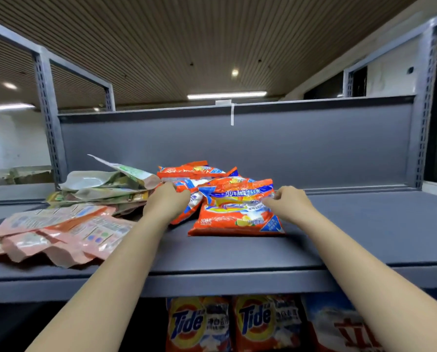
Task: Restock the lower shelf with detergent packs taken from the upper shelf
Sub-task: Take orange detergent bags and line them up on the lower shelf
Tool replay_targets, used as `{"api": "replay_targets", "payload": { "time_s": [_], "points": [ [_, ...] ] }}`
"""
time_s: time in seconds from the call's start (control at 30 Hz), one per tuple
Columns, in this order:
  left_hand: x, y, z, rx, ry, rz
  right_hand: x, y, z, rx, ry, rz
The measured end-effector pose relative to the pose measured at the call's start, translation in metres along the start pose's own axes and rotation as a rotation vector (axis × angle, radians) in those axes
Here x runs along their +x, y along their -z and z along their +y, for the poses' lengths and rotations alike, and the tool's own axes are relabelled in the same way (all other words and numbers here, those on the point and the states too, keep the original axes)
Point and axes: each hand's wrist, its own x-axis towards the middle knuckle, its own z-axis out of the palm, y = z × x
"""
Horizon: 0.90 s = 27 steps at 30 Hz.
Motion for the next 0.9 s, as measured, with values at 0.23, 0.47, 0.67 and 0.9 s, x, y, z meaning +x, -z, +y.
{"api": "replay_targets", "payload": {
  "time_s": [0.23,0.47,0.67,0.9],
  "points": [
    [0.043,-0.017,0.002,-0.229,0.203,0.230,0.013,-0.015,0.008,0.277,-0.138,-0.111],
    [0.096,-0.015,-0.003,-0.544,0.390,0.163,0.018,-0.020,0.007,0.365,-0.100,-0.087],
    [0.104,-0.010,-0.012,-0.468,0.392,0.143,0.018,-0.018,0.009,0.389,-0.107,0.020],
    [0.069,-0.006,0.013,-0.439,0.083,0.042,0.016,-0.007,0.013,0.313,-0.193,0.186]
  ]
}}
